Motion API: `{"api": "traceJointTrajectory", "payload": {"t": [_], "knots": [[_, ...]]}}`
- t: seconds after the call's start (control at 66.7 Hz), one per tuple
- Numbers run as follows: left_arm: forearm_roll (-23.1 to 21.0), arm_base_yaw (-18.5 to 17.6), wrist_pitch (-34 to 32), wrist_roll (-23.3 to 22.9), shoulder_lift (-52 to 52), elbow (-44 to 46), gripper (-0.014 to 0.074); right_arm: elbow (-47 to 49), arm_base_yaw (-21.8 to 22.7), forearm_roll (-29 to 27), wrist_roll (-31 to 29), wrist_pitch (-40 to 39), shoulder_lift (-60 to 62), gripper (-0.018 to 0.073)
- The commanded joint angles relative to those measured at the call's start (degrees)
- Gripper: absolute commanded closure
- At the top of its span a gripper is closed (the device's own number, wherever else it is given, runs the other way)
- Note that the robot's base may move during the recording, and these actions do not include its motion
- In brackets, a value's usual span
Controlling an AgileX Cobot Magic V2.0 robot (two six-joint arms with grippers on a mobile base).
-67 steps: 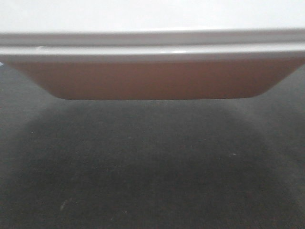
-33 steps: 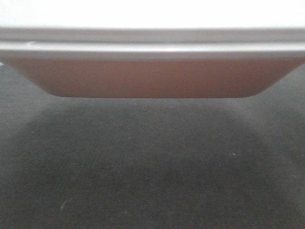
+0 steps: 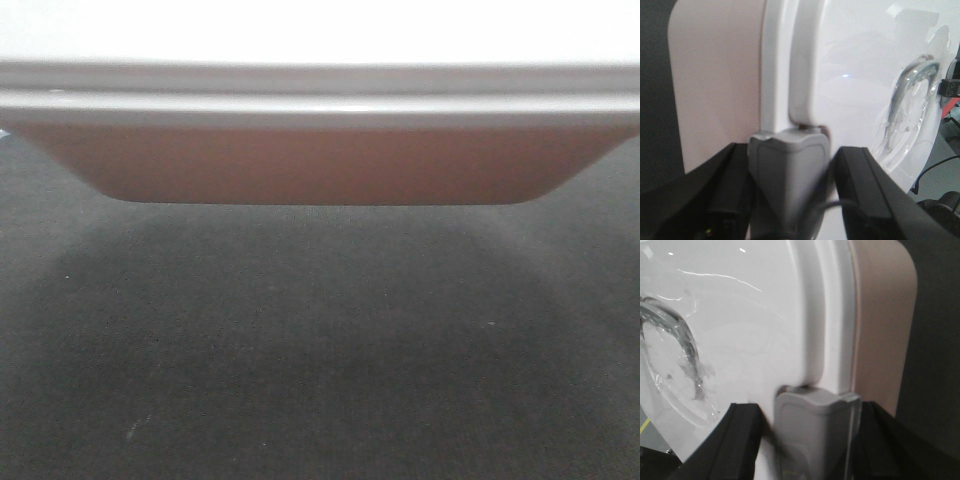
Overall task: Grab white bin and place on right shelf
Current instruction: 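Hold the bin raised with both grippers while the base turns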
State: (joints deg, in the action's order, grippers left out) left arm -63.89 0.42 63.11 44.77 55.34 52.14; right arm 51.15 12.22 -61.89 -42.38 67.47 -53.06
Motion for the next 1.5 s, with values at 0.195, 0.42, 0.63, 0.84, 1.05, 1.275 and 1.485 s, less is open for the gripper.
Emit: {"api": "traceJointTrajectory", "payload": {"t": [0.195, 0.42, 0.63, 0.84, 1.05, 1.275, 1.485], "knots": [[-9.19, -0.87, 3.75, 0.72, -1.17, 1.73, 0.0411, 1.53, -0.55, -8.92, -0.28, 7.99, 0.95, 0.0219], [-9.19, -0.87, 3.75, 0.72, -1.17, 1.73, 0.0411, 1.53, -0.55, -8.92, -0.28, 7.99, 0.95, 0.0219], [-9.19, -0.87, 3.75, 0.72, -1.17, 1.73, 0.0411, 1.53, -0.55, -8.92, -0.28, 7.99, 0.95, 0.0219], [-9.19, -0.87, 3.75, 0.72, -1.17, 1.73, 0.0411, 1.53, -0.55, -8.92, -0.28, 7.94, 0.95, 0.0219], [-9.19, -0.24, 3.75, 0.72, -1.17, 1.73, 0.0411, 1.53, -0.55, -8.92, -0.28, 7.94, 0.95, 0.0219], [-9.19, -0.24, 3.75, 0.72, -1.17, 1.73, 0.0411, 1.53, -0.55, -8.92, -0.28, 7.89, 0.95, 0.0219], [-9.19, -0.24, 3.75, 0.72, -1.17, 1.73, 0.0411, 1.53, -0.55, -8.92, -0.28, 7.13, 0.95, 0.0219]]}}
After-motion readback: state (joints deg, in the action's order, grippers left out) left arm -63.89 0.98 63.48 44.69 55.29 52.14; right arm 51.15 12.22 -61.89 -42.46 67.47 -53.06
